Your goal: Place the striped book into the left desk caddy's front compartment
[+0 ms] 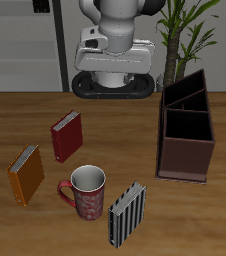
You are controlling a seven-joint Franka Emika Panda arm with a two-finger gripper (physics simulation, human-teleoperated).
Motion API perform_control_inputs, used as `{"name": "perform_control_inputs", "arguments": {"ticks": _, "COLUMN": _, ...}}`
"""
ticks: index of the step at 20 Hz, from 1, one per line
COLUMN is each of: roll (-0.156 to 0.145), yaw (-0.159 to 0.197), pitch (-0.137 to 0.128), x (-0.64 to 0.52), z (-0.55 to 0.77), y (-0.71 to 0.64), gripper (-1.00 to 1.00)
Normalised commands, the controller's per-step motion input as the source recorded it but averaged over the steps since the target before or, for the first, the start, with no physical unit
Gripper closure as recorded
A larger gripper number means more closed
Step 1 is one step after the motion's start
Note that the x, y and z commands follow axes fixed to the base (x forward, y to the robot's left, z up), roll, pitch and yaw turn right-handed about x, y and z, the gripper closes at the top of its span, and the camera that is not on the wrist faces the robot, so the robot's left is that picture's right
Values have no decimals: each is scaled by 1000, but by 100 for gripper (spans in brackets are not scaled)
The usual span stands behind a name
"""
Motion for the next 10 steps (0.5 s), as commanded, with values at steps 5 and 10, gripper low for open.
{"name": "perform_control_inputs", "arguments": {"ticks": 5, "roll": 33, "yaw": 19, "pitch": -13, "x": 46, "z": -3, "y": 174, "gripper": -100}}
{"name": "perform_control_inputs", "arguments": {"ticks": 10, "roll": -22, "yaw": -19, "pitch": -32, "x": 179, "z": 83, "y": 94, "gripper": -100}}
